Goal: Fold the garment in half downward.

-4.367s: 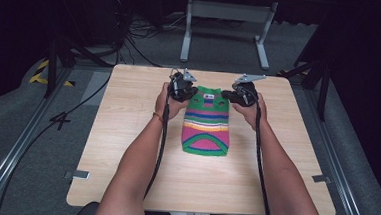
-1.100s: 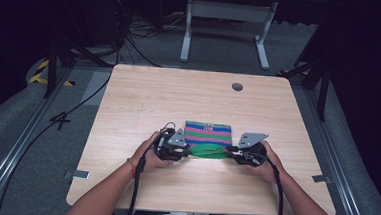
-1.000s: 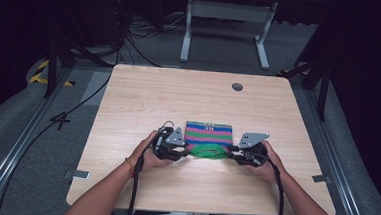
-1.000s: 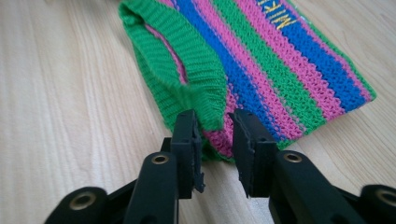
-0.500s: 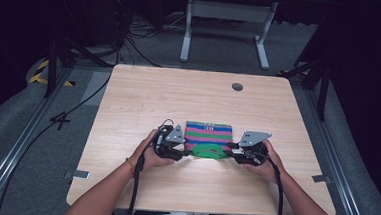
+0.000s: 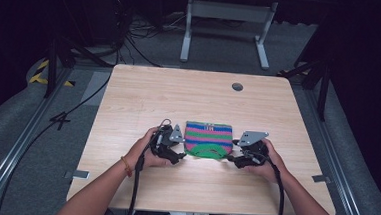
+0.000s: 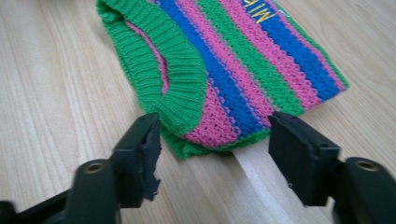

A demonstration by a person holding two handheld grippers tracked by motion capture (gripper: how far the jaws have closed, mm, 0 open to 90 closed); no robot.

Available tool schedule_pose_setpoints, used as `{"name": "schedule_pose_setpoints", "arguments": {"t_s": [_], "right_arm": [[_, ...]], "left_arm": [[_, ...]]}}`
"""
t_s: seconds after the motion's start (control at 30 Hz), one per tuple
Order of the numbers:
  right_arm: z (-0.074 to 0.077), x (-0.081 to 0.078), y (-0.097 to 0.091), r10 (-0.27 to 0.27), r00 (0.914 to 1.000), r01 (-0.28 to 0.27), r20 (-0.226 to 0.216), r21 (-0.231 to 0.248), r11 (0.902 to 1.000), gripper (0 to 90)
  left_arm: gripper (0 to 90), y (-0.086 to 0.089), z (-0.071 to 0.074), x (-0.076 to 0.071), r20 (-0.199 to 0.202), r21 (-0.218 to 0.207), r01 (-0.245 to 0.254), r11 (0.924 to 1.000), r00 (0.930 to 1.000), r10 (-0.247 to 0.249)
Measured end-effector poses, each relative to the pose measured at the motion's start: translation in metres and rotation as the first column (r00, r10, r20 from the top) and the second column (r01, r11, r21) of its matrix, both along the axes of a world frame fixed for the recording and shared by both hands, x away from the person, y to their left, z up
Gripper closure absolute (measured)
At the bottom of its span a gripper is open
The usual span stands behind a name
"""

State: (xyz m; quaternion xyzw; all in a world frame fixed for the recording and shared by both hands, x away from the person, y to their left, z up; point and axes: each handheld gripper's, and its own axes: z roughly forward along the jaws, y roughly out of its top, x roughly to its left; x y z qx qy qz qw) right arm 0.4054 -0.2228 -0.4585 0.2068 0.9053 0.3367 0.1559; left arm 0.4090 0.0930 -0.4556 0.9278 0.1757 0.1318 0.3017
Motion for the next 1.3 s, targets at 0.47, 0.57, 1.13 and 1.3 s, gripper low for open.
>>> {"name": "schedule_pose_setpoints", "arguments": {"t_s": [0.47,0.57,1.13,1.3], "right_arm": [[0.008,-0.014,-0.039,-0.107,0.9936,0.108,0.035,-0.033,0.9936,23.9],[0.008,-0.017,-0.049,-0.12,0.9922,0.121,0.033,-0.024,0.9923,23.2],[0.001,-0.042,-0.122,-0.286,0.9581,0.286,0.01,0.036,0.9576,21.9],[-0.008,-0.05,-0.142,-0.324,0.9461,0.324,-0.011,0.044,0.9451,22.1]], "left_arm": [[21.1,0.043,0.006,-0.024,0.048,0.08,-0.075,0.994,0.9963,0.071],[21.1,0.053,0.005,-0.029,0.043,0.073,-0.089,0.9934,0.9954,0.086],[21.3,0.125,-0.006,-0.055,0.008,-0.034,-0.179,0.9834,0.9838,0.179],[21.0,0.143,-0.008,-0.061,-0.035,-0.097,-0.207,0.9736,0.9782,0.205]]}}
